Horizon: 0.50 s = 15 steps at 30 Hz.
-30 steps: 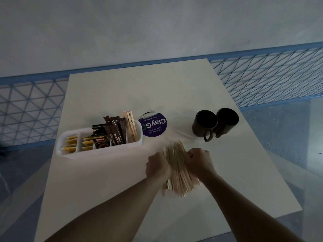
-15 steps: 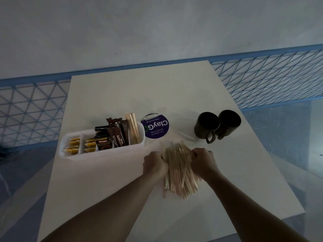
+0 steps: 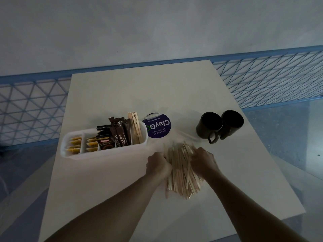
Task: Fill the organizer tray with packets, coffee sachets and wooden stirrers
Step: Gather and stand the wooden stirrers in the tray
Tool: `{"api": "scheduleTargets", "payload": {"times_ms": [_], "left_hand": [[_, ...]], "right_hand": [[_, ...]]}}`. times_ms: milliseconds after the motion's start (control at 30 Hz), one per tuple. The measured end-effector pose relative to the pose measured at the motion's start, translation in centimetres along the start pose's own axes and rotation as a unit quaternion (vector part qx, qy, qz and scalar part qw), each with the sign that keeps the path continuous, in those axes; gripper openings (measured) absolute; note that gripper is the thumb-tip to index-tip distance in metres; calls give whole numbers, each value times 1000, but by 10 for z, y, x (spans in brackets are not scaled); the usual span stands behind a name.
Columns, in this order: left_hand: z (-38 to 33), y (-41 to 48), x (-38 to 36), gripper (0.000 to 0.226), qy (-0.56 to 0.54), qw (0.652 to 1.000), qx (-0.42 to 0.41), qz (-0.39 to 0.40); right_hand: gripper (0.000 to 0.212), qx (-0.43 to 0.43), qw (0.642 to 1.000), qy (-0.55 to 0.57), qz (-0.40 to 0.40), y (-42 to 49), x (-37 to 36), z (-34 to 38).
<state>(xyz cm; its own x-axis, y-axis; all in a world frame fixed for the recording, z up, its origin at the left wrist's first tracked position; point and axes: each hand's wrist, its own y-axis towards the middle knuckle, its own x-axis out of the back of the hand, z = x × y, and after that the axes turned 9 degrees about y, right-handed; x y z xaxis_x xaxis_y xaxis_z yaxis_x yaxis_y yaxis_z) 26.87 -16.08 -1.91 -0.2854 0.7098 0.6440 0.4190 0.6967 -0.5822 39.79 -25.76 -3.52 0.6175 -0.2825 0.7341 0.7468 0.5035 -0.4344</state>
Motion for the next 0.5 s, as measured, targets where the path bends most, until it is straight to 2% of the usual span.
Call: {"api": "scheduleTargets", "payload": {"times_ms": [167,300,500], "left_hand": [[-6,1,-3,20,27,999,16,-17],[-10,3,-6,22,52,998,16,-19],[-21,2,-9,17,107,993,31,-49]], "right_hand": [[29,-5,1000,9,8,-3,-4,2],[7,10,1000,3,-1,0,-6,4],[19,25,999,25,-13,0,-6,5]]}}
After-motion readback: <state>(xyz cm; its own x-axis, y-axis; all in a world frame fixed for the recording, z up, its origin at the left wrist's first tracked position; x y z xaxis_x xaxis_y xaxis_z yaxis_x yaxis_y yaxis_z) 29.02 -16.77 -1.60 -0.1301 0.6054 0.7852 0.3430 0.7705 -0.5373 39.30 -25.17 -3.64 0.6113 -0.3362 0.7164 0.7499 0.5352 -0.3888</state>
